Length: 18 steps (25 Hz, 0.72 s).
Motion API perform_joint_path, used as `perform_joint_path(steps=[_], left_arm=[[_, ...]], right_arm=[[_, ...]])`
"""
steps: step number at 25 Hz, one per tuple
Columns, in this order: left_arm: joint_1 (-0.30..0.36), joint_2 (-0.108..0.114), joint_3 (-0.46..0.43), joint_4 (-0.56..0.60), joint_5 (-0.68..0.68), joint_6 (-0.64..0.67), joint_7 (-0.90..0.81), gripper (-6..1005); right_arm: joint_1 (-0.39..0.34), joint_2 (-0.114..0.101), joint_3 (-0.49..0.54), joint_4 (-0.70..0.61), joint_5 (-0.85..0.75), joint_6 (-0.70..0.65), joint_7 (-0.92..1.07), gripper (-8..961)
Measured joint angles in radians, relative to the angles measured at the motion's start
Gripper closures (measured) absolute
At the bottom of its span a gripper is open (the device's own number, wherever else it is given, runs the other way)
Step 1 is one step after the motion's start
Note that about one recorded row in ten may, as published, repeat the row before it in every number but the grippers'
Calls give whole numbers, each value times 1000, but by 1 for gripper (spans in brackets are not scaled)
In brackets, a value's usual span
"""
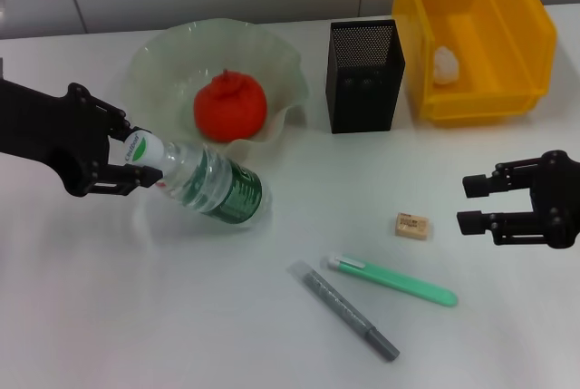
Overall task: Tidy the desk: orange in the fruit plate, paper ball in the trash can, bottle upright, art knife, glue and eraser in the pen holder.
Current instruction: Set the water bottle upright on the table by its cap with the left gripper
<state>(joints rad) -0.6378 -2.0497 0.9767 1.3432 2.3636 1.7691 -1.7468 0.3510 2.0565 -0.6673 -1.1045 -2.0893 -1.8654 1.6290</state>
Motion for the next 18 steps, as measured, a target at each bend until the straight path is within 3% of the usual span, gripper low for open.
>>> perform_joint_path(steps=[18], left_arm=[[-67, -10, 2, 39, 42, 62, -68, 564]], right_arm=[[1, 0, 0, 0, -1, 0, -3, 409]])
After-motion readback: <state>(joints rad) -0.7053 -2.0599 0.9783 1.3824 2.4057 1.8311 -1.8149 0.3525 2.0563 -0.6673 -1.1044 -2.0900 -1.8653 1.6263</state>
